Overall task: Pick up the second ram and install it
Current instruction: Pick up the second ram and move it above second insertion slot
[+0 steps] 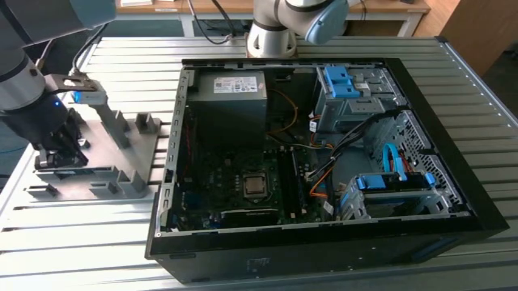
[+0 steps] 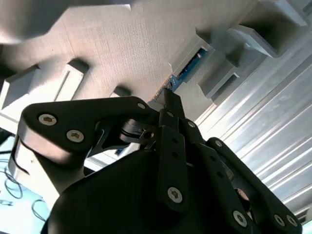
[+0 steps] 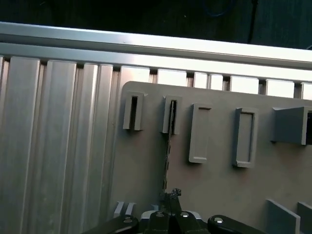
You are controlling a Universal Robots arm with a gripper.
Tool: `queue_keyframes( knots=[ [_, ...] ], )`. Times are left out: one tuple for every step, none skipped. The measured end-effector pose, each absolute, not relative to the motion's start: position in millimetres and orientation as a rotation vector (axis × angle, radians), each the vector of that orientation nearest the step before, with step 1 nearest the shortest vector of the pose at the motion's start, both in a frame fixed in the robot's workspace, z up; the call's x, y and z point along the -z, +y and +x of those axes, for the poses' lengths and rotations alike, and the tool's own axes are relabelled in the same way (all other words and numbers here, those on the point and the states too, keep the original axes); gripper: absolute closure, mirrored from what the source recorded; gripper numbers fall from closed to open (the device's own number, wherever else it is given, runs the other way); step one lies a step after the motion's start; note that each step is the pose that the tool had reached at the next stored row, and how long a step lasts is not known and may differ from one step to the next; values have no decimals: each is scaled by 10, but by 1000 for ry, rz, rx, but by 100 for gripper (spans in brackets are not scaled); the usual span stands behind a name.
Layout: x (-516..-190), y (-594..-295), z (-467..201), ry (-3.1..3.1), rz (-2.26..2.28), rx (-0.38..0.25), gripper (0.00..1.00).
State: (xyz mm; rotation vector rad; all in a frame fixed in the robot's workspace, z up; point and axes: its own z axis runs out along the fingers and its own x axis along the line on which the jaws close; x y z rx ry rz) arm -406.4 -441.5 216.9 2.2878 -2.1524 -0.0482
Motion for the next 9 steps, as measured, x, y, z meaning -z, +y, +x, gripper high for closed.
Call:
queue_keyframes(
  knots=[
    [-2167, -4415, -4064, -2172, 2269, 48, 90],
    [-2165, -4415, -4067, -2185, 2260, 51, 90],
    [-2163, -4415, -4072, -2193, 2255, 53, 90],
    [-2160, -4415, -4082, -2198, 2253, 57, 90],
    [-2154, -4415, -4088, -2198, 2253, 57, 90],
    [-2143, -4413, -4099, -2198, 2253, 57, 90],
    [-2129, -4411, -4119, -2198, 2252, 57, 90],
    [-2110, -4410, -4142, -2199, 2250, 56, 90],
    [-2093, -4409, -4161, -2201, 2247, 54, 90]
  ],
)
